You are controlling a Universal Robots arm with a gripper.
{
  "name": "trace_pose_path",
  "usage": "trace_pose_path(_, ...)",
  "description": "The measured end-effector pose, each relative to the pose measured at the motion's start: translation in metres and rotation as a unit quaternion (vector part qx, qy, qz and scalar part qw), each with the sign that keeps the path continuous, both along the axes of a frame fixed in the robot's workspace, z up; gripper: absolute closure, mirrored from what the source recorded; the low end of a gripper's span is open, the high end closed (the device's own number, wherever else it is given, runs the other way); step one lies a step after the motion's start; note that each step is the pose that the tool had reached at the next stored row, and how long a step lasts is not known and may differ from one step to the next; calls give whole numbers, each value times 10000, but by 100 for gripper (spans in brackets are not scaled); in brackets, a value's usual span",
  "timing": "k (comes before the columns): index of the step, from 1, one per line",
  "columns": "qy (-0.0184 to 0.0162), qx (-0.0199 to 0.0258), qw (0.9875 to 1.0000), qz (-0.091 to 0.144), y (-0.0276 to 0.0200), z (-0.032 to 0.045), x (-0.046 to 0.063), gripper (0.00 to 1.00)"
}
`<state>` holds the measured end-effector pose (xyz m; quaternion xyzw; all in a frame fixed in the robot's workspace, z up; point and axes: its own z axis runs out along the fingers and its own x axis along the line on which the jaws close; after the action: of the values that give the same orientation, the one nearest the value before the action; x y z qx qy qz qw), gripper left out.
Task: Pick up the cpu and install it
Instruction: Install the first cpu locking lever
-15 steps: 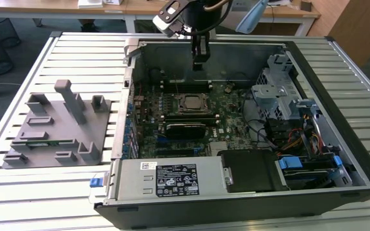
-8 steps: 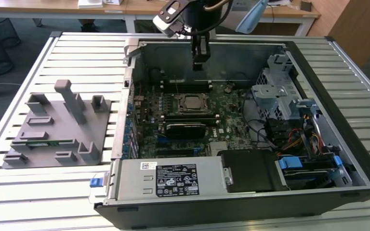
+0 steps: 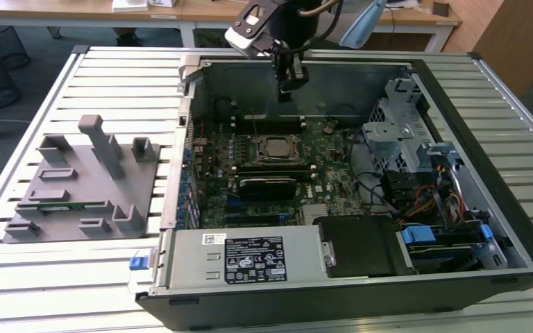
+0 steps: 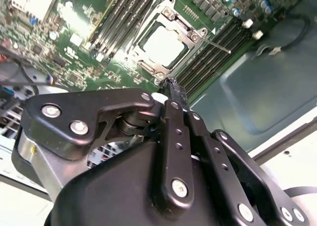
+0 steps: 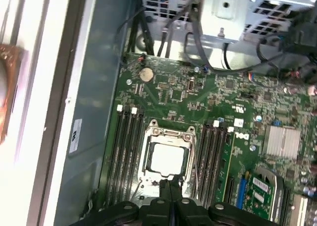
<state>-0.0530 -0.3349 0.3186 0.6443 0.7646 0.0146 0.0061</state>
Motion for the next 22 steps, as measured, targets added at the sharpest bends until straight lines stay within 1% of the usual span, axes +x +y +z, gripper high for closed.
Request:
trace_pose_path(3,0,0,9996,270,0,-4,0,89)
trace_pose_path(6,0,0,9985,542,0,-7,0,89)
trace_pose_path(9,0,0,9967,817,0,-11,0,89)
trace_pose_path(11,0,0,9950,996,0,-13,0,89)
trace_pose_path(14,0,0,9919,1269,0,-17,0,89)
trace_pose_path(17,0,0,9881,1537,0,-21,0,89)
trace_pose_path(19,0,0,9851,1719,0,-23,0,89)
trace_pose_path(22,0,0,9801,1987,0,-27,0,89)
